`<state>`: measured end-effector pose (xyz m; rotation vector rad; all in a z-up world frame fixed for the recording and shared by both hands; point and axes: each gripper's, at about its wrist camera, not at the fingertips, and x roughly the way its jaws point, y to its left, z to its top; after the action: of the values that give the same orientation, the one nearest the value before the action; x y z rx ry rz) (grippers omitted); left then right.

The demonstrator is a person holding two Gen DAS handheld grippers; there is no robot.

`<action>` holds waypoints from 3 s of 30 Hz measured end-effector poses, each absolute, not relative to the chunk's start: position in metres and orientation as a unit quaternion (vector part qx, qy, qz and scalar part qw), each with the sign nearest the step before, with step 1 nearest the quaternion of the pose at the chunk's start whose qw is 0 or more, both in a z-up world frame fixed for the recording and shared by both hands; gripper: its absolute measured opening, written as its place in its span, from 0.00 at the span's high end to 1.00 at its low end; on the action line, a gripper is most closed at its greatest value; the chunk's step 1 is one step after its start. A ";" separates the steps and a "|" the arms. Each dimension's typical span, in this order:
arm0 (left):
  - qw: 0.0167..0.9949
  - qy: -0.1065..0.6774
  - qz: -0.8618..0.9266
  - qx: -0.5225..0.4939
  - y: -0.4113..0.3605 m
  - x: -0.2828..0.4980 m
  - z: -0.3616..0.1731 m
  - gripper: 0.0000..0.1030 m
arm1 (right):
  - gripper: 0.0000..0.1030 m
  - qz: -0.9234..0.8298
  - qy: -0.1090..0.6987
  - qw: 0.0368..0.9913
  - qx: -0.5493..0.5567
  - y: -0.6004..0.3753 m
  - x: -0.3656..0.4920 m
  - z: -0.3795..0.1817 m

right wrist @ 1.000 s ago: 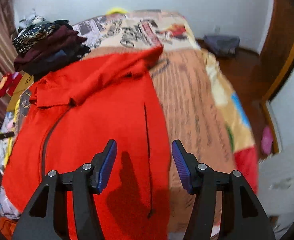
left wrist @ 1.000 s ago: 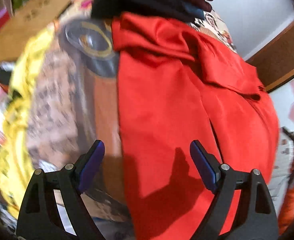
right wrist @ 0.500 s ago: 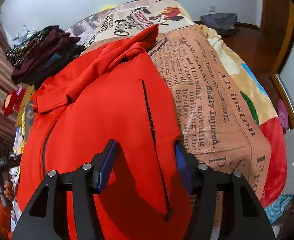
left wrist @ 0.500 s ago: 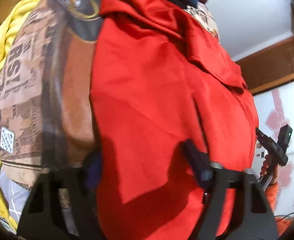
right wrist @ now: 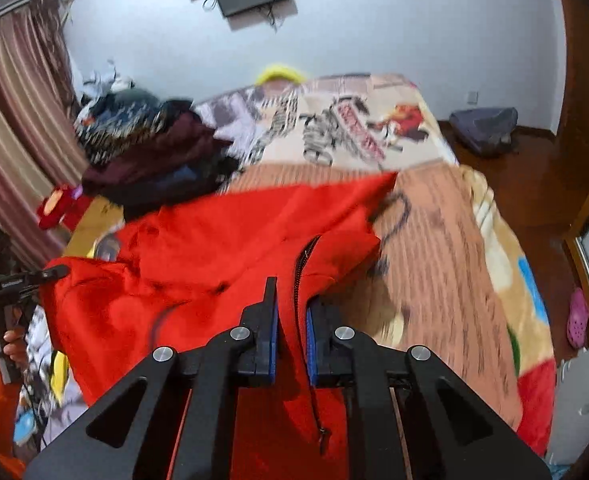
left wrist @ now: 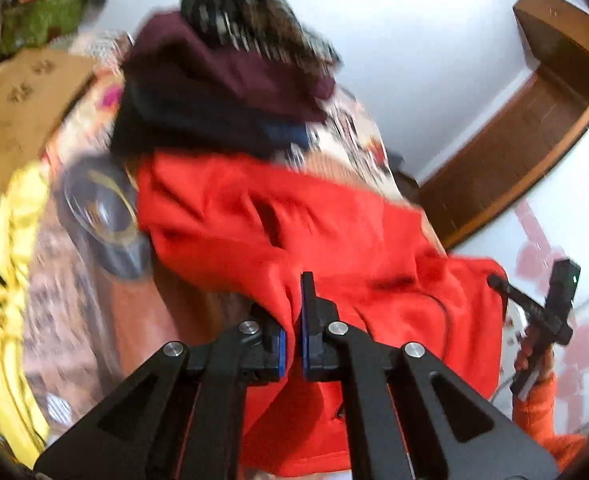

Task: Fold large clothes

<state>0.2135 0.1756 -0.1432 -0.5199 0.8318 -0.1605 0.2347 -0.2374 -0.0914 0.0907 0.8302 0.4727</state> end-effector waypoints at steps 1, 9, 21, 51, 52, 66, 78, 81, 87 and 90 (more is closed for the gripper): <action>0.884 0.394 -0.063 -0.243 0.181 0.216 -0.142 0.96 | 0.91 0.219 0.396 0.890 0.048 -0.239 0.242 -0.094; 0.853 0.469 0.000 -0.230 0.192 0.254 -0.211 0.94 | 0.90 0.175 0.447 0.875 0.067 -0.245 0.278 -0.153; 0.842 0.470 -0.023 -0.264 0.211 0.225 -0.216 0.40 | 0.71 0.182 0.459 0.868 0.057 -0.263 0.252 -0.135; 0.817 0.540 -0.041 -0.198 0.154 0.175 -0.253 0.89 | 0.90 0.186 0.463 0.865 0.056 -0.254 0.181 -0.163; 0.820 0.538 -0.043 -0.191 0.150 0.176 -0.249 0.89 | 0.91 0.198 0.461 0.862 0.066 -0.252 0.181 -0.159; 0.911 0.336 -0.078 -0.228 0.187 0.211 -0.079 0.94 | 0.92 0.260 0.365 0.886 0.120 -0.233 0.241 -0.053; 0.904 0.357 0.051 -0.231 0.229 0.320 -0.127 0.94 | 0.91 0.188 0.352 0.911 0.102 -0.209 0.346 -0.067; 0.896 0.379 0.069 -0.221 0.227 0.335 -0.147 0.93 | 0.90 0.179 0.365 0.909 0.092 -0.203 0.362 -0.077; 0.893 0.403 0.076 -0.184 0.219 0.350 -0.147 0.88 | 0.85 0.171 0.378 0.904 0.101 -0.209 0.374 -0.075; 0.901 0.388 0.077 -0.179 0.222 0.345 -0.133 0.56 | 0.78 0.158 0.371 0.909 0.103 -0.214 0.369 -0.062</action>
<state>0.3448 0.2219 -0.1327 -0.3713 0.8035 0.1601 0.3691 -0.2144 -0.0618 0.2117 0.7656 0.3259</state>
